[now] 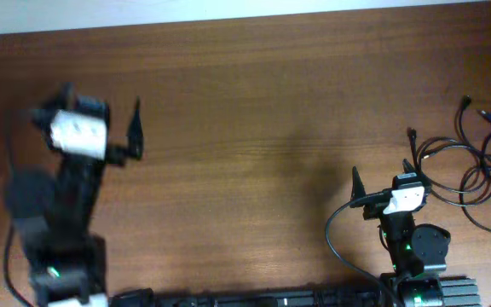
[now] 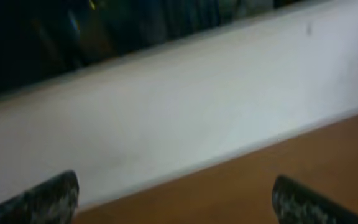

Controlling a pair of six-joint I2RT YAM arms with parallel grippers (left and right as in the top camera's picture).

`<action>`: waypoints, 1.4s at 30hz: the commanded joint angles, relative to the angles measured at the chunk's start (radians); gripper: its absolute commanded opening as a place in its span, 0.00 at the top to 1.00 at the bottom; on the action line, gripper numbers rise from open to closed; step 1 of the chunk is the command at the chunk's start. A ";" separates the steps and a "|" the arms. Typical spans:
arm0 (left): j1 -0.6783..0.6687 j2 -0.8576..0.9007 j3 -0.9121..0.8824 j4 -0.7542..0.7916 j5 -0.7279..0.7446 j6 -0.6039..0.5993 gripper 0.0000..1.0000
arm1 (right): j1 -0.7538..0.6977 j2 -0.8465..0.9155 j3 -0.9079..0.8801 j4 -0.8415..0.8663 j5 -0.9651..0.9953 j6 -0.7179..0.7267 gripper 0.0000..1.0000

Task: Untangle cables

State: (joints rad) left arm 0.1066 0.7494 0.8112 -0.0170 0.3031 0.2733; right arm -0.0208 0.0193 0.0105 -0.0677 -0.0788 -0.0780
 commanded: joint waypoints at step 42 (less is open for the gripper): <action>-0.039 -0.692 -0.802 -0.060 -0.222 -0.179 0.01 | -0.007 -0.008 -0.005 -0.005 0.005 0.003 0.01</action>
State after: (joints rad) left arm 0.0727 0.0547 0.0105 -0.0677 0.0921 0.1074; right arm -0.0212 0.0166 0.0105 -0.0677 -0.0784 -0.0784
